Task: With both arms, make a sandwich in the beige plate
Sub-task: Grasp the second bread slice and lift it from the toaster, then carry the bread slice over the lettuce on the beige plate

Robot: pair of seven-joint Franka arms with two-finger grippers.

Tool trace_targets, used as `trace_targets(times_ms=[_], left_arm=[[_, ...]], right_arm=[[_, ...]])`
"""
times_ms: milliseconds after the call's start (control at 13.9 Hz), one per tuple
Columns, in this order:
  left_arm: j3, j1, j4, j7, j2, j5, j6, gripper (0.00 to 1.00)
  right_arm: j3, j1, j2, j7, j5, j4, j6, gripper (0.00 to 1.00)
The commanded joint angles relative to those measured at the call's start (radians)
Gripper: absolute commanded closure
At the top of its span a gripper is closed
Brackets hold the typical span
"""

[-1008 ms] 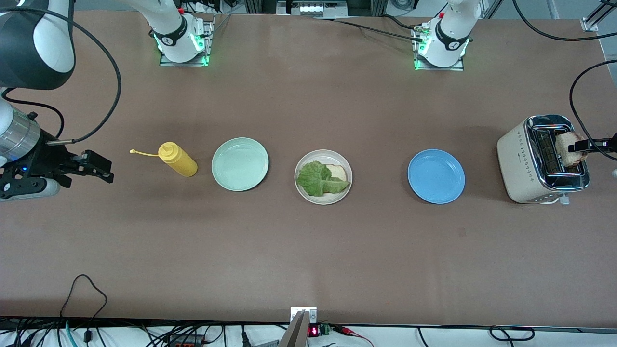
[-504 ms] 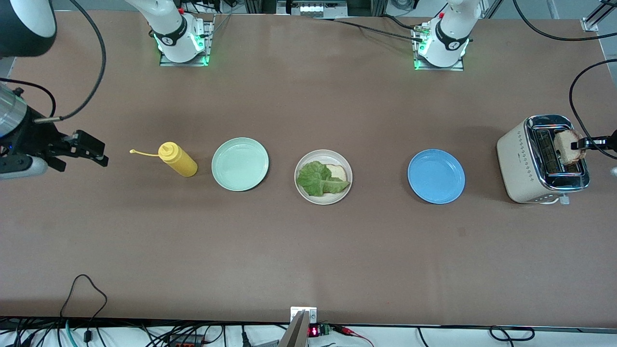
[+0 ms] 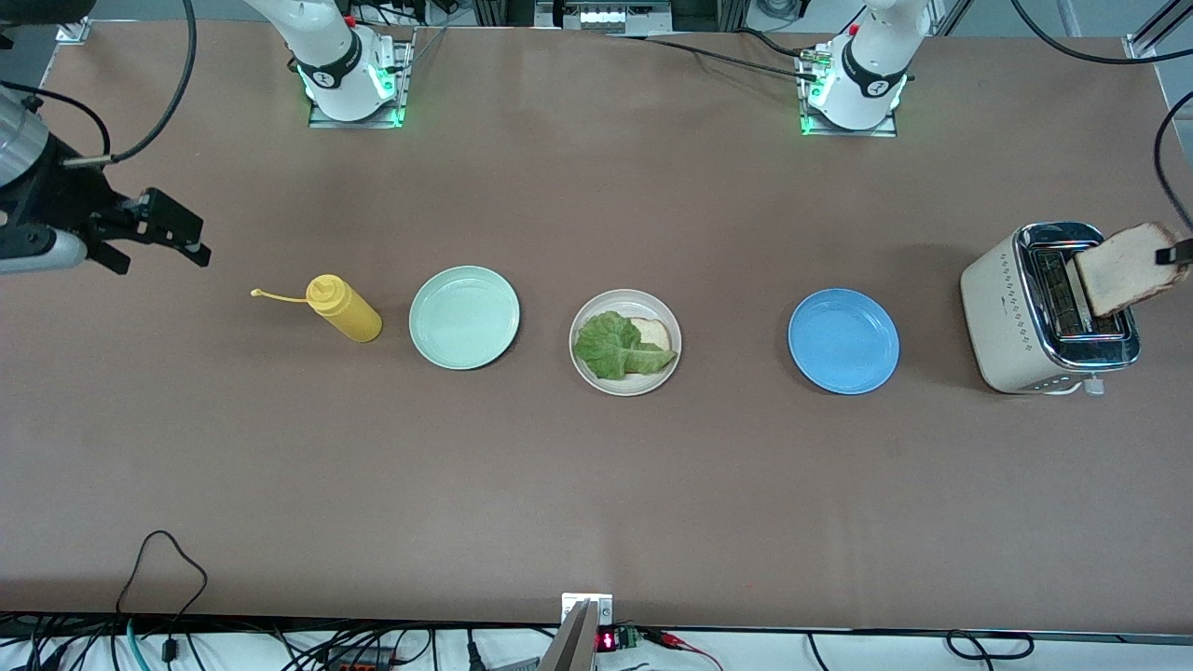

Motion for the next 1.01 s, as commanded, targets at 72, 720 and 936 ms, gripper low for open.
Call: trace_targets(times_ms=[72,720,936], left_arm=[[-0.026,-0.023,0.131,-0.006,-0.02,0.002,-0.167,0.99],[-0.038,-0.353,0.235,-0.156,-0.041,-0.072,-0.347,0.99],[-0.089,-0.371,0.212,-0.294,-0.026,-0.293,-0.344,0.99]], right_arm=[[0.026,-0.021,-0.085,0.02,-0.018,-0.111,0.044,0.0],[0.024,-0.024,-0.087,0.017,-0.074,-0.109,0.028,0.0],[0.024,-0.03,-0.081,0.003,-0.074,-0.103,0.027,0.0]])
